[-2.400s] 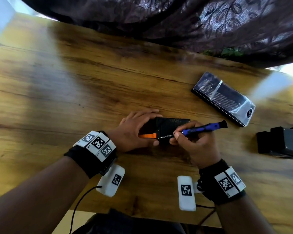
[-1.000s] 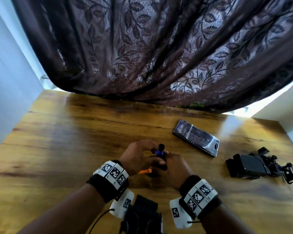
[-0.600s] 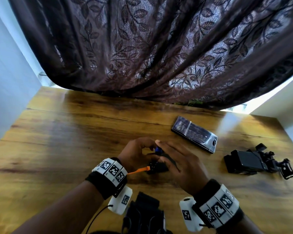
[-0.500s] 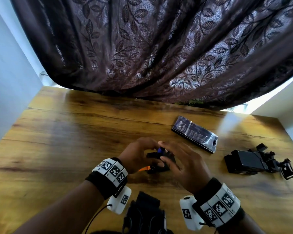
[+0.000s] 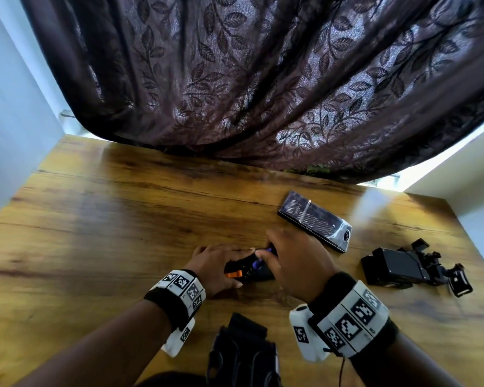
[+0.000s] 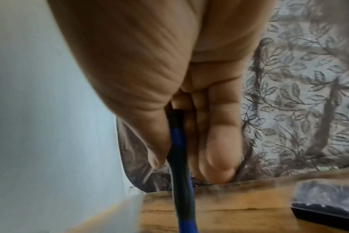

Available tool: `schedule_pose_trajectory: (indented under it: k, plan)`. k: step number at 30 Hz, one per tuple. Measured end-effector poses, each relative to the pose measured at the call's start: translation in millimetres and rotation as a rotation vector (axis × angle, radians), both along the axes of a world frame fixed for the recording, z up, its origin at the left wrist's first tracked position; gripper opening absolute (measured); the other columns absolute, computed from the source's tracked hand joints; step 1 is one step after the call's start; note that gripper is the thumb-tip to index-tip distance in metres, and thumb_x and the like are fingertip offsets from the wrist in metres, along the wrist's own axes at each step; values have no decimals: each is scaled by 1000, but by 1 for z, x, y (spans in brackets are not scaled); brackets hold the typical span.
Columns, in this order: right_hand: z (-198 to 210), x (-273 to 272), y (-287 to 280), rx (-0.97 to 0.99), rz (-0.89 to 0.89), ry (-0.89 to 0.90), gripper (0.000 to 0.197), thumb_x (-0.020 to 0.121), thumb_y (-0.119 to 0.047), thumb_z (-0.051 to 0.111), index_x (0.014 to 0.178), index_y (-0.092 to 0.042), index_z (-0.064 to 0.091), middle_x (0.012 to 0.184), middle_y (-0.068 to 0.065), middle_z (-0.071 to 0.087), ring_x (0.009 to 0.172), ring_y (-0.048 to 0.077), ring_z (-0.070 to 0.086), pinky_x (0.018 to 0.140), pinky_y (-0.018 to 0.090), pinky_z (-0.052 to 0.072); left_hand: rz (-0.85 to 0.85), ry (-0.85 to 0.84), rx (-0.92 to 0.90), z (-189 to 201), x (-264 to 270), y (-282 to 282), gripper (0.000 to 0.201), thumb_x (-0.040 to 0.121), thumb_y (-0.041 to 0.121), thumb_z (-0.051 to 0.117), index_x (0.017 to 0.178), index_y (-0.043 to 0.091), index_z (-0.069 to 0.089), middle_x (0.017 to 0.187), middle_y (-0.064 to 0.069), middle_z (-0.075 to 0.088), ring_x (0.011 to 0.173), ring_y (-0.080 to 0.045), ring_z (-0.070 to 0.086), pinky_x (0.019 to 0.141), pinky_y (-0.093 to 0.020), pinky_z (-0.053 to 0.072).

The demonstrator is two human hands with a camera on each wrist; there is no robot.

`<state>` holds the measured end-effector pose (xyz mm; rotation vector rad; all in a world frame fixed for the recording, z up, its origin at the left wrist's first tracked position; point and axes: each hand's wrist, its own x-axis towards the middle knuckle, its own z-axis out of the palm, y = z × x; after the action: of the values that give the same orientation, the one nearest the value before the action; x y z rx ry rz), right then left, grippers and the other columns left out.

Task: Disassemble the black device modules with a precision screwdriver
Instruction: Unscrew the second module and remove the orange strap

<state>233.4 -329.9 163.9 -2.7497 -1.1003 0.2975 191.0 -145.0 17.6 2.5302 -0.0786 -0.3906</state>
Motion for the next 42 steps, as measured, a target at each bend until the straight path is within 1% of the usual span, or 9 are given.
schedule_pose_trajectory:
  k: [7,11,16,20,23,28,32,36,42]
  plan:
    - [7,-3,9,-238,129,76,34,97,-29,62,129,-23,51,126,-6,48,109,14,53,87,26,46,20,22,-24,1,3,2,83,82,51,76,150,57,29,156,25,37,146,-14,28,118,-51,19]
    - [10,-6,10,-201,164,98,30,92,-17,66,117,-32,57,119,-13,48,100,9,50,81,22,48,21,25,-37,-1,4,1,76,81,53,77,146,55,38,155,24,38,146,-16,29,118,-52,19]
    - [7,-13,16,-156,99,78,31,95,-29,63,123,-39,54,112,-19,56,97,5,54,80,25,50,44,39,-30,-1,4,2,70,80,56,76,143,50,46,152,19,45,143,-19,34,119,-52,21]
    - [5,-18,21,-185,24,27,36,99,-47,51,134,-43,44,121,-16,64,106,10,60,86,33,52,19,48,-16,-1,4,3,83,82,56,75,149,60,27,158,23,37,148,-18,27,120,-53,18]
    - [4,-16,22,-224,-5,20,55,94,-44,62,142,-36,37,137,-12,47,121,12,53,96,34,51,10,48,-27,-4,4,4,87,81,57,75,148,64,21,159,25,34,149,-19,25,119,-56,17]
    - [6,-12,21,-187,41,62,40,90,-23,70,124,-39,55,116,-20,48,109,6,49,96,31,47,31,70,-50,-2,4,5,78,81,55,76,147,54,36,157,20,38,148,-20,25,120,-61,15]
    - [8,-14,21,-220,-4,26,15,96,-43,59,109,-35,59,104,-17,58,97,8,54,95,35,48,14,57,-29,0,3,4,81,83,56,74,148,62,26,159,22,34,148,-19,23,120,-54,16]
    - [9,-12,22,-284,-54,11,26,97,-55,51,108,-32,58,107,-11,64,95,12,59,87,35,51,23,42,-28,2,3,2,85,83,50,76,147,66,22,157,25,36,146,-17,25,118,-51,18]
    - [5,-10,24,-201,40,102,26,94,-26,67,119,-28,59,117,-13,46,105,7,46,87,19,34,39,69,-38,2,6,2,82,80,49,80,146,60,32,155,23,40,147,-20,25,117,-60,20]
